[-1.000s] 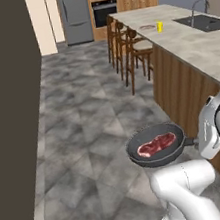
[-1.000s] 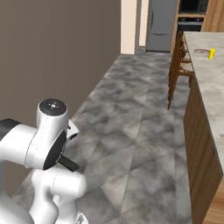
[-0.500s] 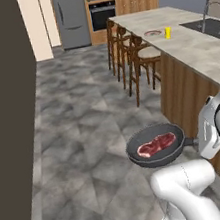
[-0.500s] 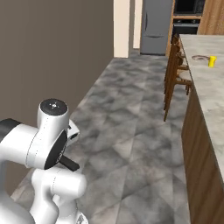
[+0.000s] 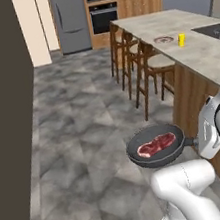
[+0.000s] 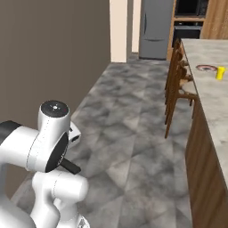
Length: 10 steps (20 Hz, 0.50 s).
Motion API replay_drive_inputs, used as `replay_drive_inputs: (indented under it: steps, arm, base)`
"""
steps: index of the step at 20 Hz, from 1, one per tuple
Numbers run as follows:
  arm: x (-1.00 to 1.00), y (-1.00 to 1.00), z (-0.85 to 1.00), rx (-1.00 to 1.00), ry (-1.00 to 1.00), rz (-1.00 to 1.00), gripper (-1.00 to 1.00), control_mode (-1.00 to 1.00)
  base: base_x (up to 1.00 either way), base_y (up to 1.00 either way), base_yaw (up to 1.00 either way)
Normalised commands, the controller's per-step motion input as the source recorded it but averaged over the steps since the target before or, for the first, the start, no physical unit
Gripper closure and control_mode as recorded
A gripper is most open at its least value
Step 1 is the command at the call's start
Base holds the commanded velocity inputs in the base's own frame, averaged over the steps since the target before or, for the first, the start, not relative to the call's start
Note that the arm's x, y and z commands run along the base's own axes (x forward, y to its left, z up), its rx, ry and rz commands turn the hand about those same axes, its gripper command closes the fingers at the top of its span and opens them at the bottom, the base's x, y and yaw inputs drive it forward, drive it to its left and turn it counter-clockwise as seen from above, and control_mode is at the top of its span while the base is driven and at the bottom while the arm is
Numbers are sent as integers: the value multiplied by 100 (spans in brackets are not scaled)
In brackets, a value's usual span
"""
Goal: Pick up the pan with the steak in it and place it on the dining table. Then place the steak on the plate.
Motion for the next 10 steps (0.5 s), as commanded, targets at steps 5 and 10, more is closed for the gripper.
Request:
replay_drive_inputs:
  steps: [5, 10]
  arm:
    - [0, 0, 0, 0, 0, 0, 100, 100]
    - [0, 0, 0, 0, 0, 0, 100, 100]
  base:
    - [100, 8, -1]
    - [100, 12, 0]
